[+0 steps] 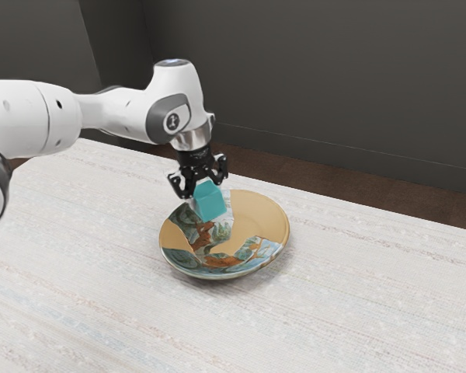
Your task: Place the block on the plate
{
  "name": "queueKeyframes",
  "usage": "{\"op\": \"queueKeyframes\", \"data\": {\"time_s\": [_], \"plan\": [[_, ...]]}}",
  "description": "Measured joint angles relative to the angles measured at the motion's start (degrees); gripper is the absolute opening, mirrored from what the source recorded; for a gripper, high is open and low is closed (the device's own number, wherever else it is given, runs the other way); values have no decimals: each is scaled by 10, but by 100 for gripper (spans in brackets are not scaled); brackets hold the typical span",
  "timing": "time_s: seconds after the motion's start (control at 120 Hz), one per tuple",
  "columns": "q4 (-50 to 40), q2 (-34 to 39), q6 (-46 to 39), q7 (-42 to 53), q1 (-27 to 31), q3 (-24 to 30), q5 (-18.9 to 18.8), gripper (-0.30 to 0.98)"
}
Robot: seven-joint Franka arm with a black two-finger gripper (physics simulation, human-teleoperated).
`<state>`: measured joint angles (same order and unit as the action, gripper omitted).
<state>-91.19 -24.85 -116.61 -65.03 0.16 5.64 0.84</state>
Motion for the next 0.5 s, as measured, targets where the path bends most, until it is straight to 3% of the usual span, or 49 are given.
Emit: {"op": "queueKeyframes", "data": {"time_s": [0.1,0.383,0.5], "plan": [[-19,1,-13,-22,0,10,1,42],[-21,25,-17,-61,-7,14,3,61],[-19,52,-1,-17,-20,-21,2,64]]}}
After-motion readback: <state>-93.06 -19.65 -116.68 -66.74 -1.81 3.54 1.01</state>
